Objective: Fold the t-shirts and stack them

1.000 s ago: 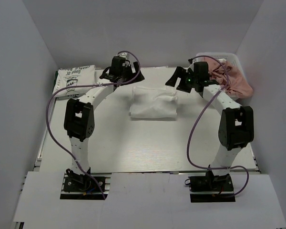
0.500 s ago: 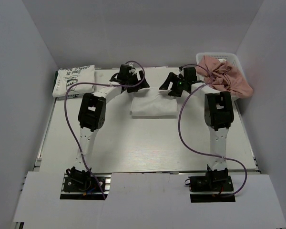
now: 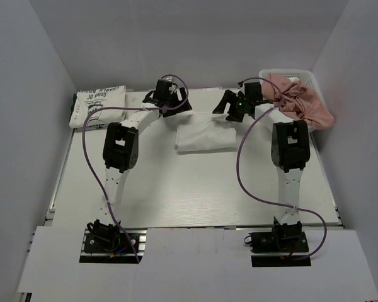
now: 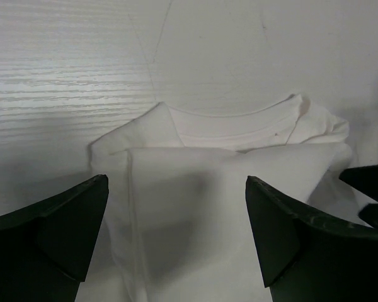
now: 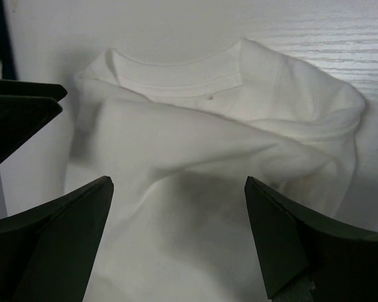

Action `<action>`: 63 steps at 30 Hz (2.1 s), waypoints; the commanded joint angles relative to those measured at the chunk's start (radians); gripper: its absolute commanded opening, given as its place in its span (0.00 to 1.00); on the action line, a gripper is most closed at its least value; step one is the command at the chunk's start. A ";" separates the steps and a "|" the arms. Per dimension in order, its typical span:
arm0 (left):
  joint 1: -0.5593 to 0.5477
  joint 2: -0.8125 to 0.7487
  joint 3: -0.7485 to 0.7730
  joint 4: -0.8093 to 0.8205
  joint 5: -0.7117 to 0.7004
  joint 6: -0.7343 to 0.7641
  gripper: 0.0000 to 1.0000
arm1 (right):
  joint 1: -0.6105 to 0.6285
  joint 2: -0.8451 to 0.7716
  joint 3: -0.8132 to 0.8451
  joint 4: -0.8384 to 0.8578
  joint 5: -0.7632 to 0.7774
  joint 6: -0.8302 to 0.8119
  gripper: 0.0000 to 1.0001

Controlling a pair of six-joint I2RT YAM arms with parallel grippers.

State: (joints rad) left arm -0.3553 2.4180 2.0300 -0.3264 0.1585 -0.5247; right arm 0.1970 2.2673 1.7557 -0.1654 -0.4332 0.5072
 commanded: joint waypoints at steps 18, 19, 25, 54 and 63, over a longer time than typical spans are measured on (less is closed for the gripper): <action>-0.114 -0.353 -0.697 0.244 0.374 -0.130 1.00 | 0.042 -0.401 -0.751 0.369 -0.070 0.151 0.91; -0.099 -0.353 -0.718 0.231 0.374 -0.130 1.00 | 0.039 -0.385 -0.774 0.371 -0.046 0.157 0.91; -0.086 -0.368 -0.812 0.138 0.268 -0.077 1.00 | 0.027 -0.311 -0.831 0.359 -0.015 0.153 0.91; -0.082 -0.275 -0.409 -0.174 -0.215 0.065 1.00 | 0.059 -0.876 -0.884 0.126 0.017 -0.111 0.91; -0.102 -0.136 -0.301 -0.194 -0.186 0.150 0.35 | 0.058 -0.833 -0.900 0.133 0.001 -0.110 0.91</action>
State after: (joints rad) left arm -0.4473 2.2414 1.7218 -0.4702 -0.0338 -0.4171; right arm 0.2611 1.4208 0.8684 -0.0360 -0.4274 0.4110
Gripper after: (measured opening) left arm 0.407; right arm 0.907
